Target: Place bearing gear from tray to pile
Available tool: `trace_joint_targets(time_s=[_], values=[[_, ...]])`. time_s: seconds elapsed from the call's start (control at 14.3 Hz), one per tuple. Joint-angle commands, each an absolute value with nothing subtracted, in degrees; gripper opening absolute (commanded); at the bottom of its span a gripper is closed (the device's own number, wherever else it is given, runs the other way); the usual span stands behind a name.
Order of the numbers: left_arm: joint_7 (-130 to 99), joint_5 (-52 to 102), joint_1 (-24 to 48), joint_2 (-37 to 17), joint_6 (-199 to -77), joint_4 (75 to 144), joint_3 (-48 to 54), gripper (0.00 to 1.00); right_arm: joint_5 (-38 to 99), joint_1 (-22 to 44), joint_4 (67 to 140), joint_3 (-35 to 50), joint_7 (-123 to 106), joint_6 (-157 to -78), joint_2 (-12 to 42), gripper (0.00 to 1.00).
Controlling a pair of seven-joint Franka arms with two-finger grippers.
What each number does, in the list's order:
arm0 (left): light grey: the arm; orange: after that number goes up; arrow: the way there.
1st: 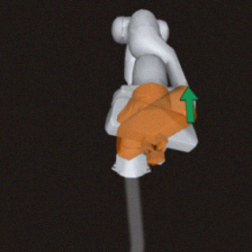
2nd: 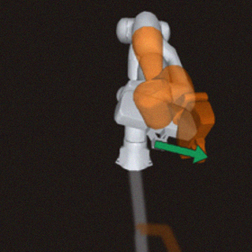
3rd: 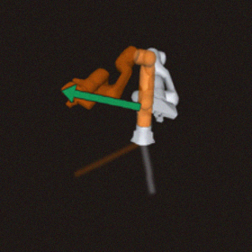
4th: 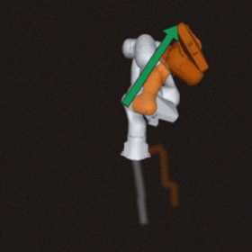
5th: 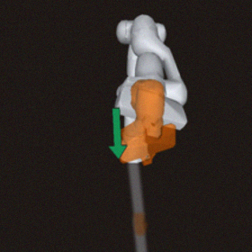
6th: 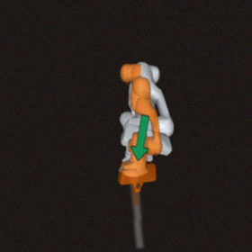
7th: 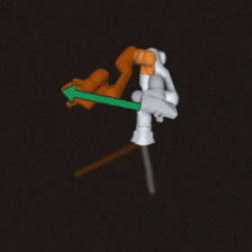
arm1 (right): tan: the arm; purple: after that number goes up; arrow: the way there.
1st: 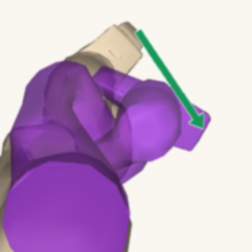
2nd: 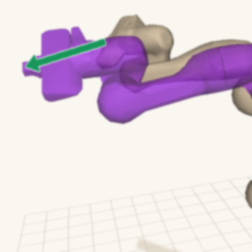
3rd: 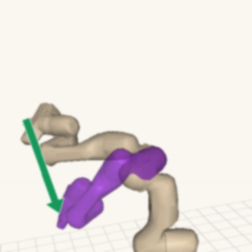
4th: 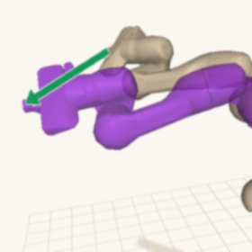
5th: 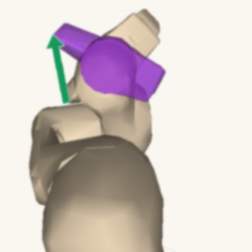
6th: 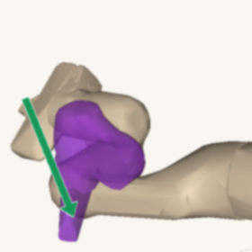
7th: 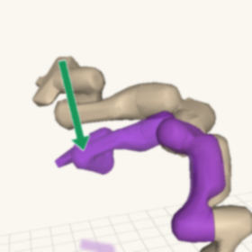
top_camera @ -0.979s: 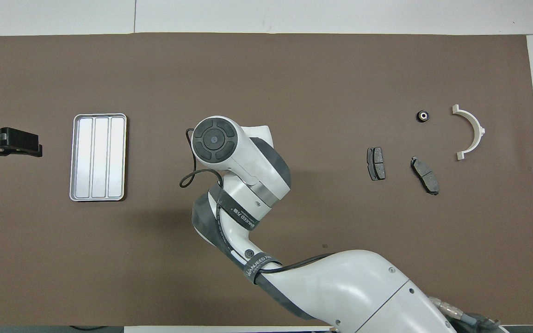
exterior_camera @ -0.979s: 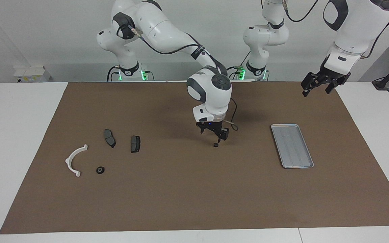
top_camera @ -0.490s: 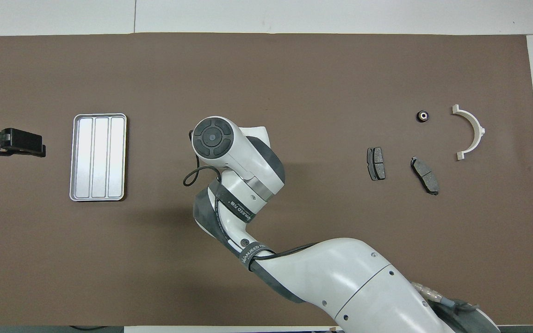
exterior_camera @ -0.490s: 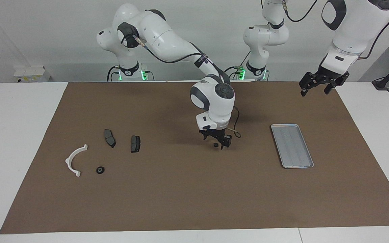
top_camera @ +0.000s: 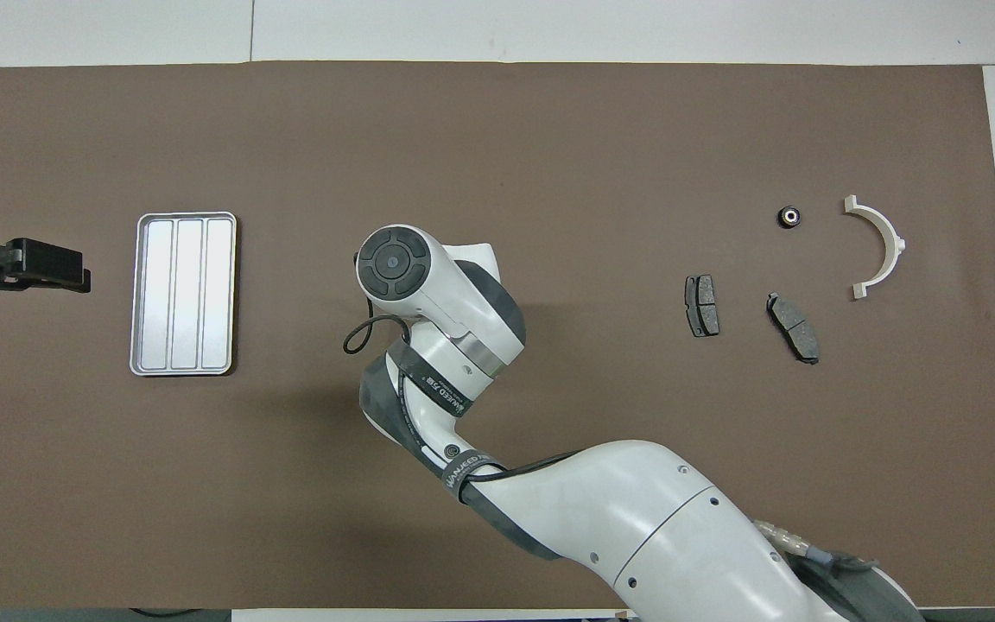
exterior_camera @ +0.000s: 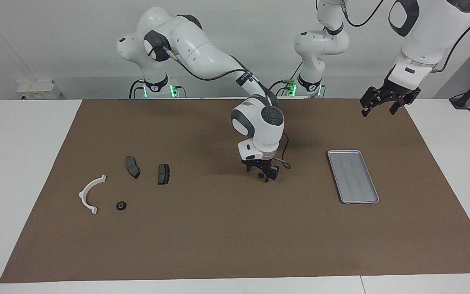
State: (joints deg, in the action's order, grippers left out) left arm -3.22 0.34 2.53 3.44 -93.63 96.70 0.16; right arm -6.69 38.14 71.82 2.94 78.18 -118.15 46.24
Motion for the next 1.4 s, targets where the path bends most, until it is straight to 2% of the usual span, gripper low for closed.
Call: trace_joint_targets(time_s=[0.0, 0.14, 0.35, 0.49, 0.56, 0.7, 0.84, 0.91, 1.19, 1.33], values=[[-1.33, 1.41, 2.11, 3.34, -94.65, 96.85, 0.09, 1.0, -7.82, 38.23, 69.53, 3.25, 79.89, -117.78, 48.16, 0.74], [-0.27, 1.41, 1.85, 3.34, -94.75, 96.94, 0.09, 1.0, -7.82, 38.23, 67.86, 3.25, 79.89, -116.37, 48.86, 0.64], [0.44, 1.41, 1.67, 4.39, -97.2, 99.66, 0.09, 1.0, -7.65, 38.23, 67.33, 3.34, 79.89, -116.19, 48.96, 0.61], [0.53, 1.32, 1.5, 4.48, -97.46, 99.93, -0.09, 1.0, -7.65, 38.23, 67.15, 3.34, 80.07, -116.1, 49.04, 0.54], [0.7, 1.32, 1.15, 4.57, -98.08, 100.45, -0.09, 1.0, -7.65, 38.23, 67.15, 3.34, 80.16, -116.1, 49.04, 0.48], [0.88, 1.32, 1.14, 4.92, -98.44, 100.98, -0.09, 1.0, -7.56, 38.23, 67.15, 3.34, 80.24, -116.1, 49.04, 0.28], [0.88, 1.32, 1.14, 5.27, -98.61, 101.78, -0.09, 1.0, -7.47, 38.23, 67.15, 3.34, 80.33, -116.19, 49.04, 0.05], [0.79, 1.32, 1.14, 5.27, -98.44, 101.69, -0.09, 1.0, -7.47, 38.23, 67.15, 3.34, 80.33, -116.19, 49.04, 0.0], [0.88, 1.32, 1.14, 5.36, -98.17, 101.78, -0.09, 1.0, -7.47, 38.23, 67.15, 3.34, 80.25, -116.02, 48.96, 0.0], [0.62, 1.32, 1.14, 5.36, -98.26, 101.69, -0.09, 1.0, -7.56, 37.45, 66.1, 3.34, 79.72, -113.22, 48.26, 0.0]])
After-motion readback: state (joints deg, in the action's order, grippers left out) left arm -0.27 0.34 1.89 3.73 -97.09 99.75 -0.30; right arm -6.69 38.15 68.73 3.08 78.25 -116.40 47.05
